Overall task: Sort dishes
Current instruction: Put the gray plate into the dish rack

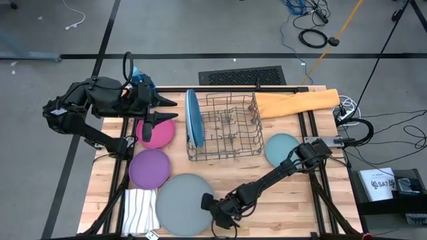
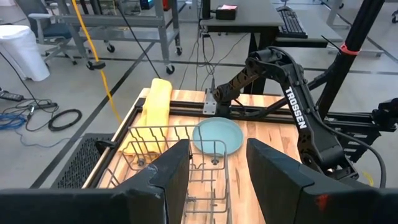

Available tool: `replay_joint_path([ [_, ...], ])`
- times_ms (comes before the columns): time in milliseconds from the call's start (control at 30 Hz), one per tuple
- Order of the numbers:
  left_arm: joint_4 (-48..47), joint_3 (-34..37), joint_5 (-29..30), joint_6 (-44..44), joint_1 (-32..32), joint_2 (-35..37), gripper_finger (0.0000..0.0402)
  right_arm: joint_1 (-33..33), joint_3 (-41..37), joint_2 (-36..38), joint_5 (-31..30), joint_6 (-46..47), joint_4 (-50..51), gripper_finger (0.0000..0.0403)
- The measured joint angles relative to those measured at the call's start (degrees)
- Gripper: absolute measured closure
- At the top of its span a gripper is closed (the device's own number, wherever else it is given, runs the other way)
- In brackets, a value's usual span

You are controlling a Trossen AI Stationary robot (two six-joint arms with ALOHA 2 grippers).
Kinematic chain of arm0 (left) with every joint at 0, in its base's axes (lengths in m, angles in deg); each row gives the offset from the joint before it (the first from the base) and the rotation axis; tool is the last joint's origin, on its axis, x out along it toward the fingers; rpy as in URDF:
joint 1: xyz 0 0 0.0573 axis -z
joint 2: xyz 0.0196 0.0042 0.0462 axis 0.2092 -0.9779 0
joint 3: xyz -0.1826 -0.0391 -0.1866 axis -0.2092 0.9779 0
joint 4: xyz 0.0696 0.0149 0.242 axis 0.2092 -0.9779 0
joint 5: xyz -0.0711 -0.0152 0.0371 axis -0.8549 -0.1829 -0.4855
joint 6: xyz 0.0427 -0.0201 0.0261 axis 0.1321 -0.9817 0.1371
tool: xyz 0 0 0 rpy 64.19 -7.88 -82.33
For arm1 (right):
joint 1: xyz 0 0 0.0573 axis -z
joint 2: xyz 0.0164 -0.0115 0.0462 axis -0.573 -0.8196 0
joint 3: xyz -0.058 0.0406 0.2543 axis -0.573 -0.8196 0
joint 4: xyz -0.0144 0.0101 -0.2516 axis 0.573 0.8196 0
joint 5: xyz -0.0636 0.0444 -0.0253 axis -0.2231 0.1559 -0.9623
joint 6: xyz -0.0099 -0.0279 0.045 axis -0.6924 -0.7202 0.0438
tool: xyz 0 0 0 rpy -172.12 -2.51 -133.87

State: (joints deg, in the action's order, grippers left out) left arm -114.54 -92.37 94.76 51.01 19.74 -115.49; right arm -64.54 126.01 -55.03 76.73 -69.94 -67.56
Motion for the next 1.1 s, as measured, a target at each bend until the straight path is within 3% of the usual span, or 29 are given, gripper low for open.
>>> replay_joint_path([
  [233, 0.02, 0.00, -0.02, -0.04, 0.00, 0.00, 0.0240, -0.16, -0.35, 3.36, -1.79, 0.86, 5.46, 0.0400],
  [467, 0.02, 0.00, -0.04, 0.00, 0.00, 0.00, 0.0240, -0.18, -0.35, 12.64, -0.81, 3.25, 11.93, 0.0401],
  [733, 0.64, 0.00, -0.12, 0.00, 0.00, 0.00, 0.0240, -0.42, -0.33, 26.53, 7.45, 11.31, 15.01, 0.0401],
  [967, 1.81, 0.00, -0.70, 0.14, 0.00, 0.00, 0.0240, -0.53, -0.27, 38.24, 6.63, 17.13, 17.89, 0.0401],
  [1100, 6.36, 0.00, -1.96, 1.19, 0.70, 0.10, 0.0240, -0.54, -0.26, 42.90, 1.77, 21.02, 18.84, 0.0401],
])
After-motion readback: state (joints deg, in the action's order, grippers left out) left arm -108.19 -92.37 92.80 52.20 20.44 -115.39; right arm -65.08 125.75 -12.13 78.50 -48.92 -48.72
